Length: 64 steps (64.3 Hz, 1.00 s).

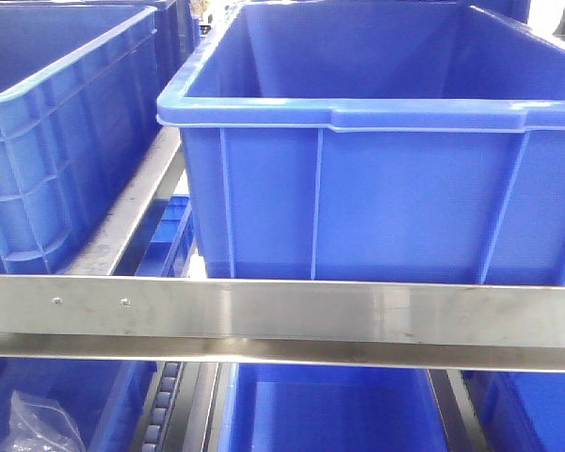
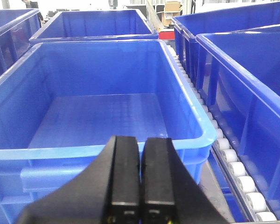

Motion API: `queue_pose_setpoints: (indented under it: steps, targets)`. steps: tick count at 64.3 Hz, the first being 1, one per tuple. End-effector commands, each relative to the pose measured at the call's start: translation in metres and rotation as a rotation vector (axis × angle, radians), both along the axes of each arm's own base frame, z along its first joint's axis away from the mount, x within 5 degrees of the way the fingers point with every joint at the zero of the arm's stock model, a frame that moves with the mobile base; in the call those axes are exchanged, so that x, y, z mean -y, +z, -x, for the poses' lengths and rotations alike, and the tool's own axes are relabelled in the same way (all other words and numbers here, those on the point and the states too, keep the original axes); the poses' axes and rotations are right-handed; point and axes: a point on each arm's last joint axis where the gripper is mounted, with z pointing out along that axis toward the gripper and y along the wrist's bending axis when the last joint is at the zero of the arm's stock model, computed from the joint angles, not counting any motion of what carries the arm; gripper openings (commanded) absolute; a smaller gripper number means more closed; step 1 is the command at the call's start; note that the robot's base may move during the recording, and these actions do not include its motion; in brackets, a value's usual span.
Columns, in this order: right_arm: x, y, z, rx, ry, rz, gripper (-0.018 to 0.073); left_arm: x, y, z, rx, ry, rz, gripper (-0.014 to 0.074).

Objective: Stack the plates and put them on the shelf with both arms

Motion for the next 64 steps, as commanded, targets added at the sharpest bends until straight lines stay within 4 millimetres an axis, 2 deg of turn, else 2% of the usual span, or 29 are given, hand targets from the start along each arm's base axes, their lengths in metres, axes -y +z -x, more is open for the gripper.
queue_pose_setpoints:
  steps: [1, 11, 21, 26, 38, 43, 56, 64]
  targets:
    - [0.004, 0.013, 0.019, 0.126, -0.011, -0.002, 0.0030, -0.001, 0.017, -0.001, 0.101, 0.010, 0.026, 0.0082]
    - [0.006, 0.000, 0.049, 0.059, 0.021, 0.014, 0.0030, -0.001, 0.017, -0.001, 0.101, 0.010, 0.026, 0.0082]
    - [0.004, -0.015, 0.057, -0.099, 0.052, 0.045, 0.0030, -0.001, 0.017, -0.001, 0.101, 0.010, 0.026, 0.0082]
    - [0.004, -0.017, 0.057, -0.116, 0.055, 0.048, 0.0030, -0.001, 0.017, -0.001, 0.101, 0.010, 0.026, 0.0082]
    - [0.005, -0.011, 0.055, -0.047, 0.039, 0.044, 0.0030, -0.001, 0.017, -0.001, 0.101, 0.010, 0.026, 0.0082]
    - [0.006, -0.016, 0.051, 0.002, 0.021, 0.049, 0.0030, -0.001, 0.017, -0.001, 0.101, 0.010, 0.026, 0.0082]
    - [0.015, -0.053, 0.052, 0.256, -0.104, 0.065, 0.0030, -0.001, 0.017, -0.001, 0.101, 0.010, 0.026, 0.0082]
    - [0.018, -0.079, 0.056, 0.250, -0.145, 0.072, 0.0030, -0.001, 0.017, -0.001, 0.101, 0.010, 0.026, 0.0082]
